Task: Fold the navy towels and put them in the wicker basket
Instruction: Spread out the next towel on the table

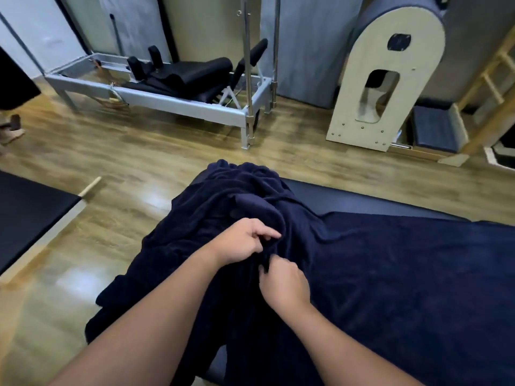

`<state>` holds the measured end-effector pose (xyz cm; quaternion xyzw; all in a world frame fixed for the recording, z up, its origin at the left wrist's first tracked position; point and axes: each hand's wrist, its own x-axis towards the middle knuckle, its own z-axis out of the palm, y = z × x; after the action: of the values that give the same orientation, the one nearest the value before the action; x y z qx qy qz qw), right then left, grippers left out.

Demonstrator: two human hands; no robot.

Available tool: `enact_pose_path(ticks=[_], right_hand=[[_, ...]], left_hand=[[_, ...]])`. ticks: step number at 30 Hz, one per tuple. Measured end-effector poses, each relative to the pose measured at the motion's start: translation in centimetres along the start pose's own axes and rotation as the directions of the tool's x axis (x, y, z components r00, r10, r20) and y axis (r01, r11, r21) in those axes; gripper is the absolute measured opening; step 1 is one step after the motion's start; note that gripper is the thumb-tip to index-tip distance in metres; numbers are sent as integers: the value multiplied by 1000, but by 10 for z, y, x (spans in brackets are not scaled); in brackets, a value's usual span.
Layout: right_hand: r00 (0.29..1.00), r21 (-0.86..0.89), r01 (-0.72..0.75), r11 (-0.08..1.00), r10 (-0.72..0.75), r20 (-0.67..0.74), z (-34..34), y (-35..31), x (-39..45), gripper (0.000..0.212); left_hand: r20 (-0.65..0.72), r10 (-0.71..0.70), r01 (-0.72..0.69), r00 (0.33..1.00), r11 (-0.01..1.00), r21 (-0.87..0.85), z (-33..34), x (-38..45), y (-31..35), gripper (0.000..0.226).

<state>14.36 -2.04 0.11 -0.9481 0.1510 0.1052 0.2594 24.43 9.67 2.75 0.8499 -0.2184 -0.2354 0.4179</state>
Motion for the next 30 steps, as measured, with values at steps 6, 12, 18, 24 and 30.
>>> enact_pose_path(ticks=[6, 12, 18, 24, 30], right_hand=[[885, 324, -420, 848, 461, -60, -16, 50, 15, 23], [819, 334, -444, 832, 528, -227, -16, 70, -1, 18], [942, 186, -263, 947, 294, -164, 13, 43, -16, 37], [730, 558, -520, 647, 676, -104, -9, 95, -22, 14], [511, 325, -703, 632, 767, -387, -35, 169, -64, 20]], left_hand=[[58, 81, -99, 995, 852, 514, -13, 32, -15, 77], [151, 157, -217, 976, 622, 752, 0, 76, 13, 39], [235, 428, -453, 872, 528, 719, 20, 102, 61, 31], [314, 549, -571, 774, 392, 722, 50, 122, 84, 34], [398, 613, -636, 683, 230, 737, 89, 133, 91, 41]])
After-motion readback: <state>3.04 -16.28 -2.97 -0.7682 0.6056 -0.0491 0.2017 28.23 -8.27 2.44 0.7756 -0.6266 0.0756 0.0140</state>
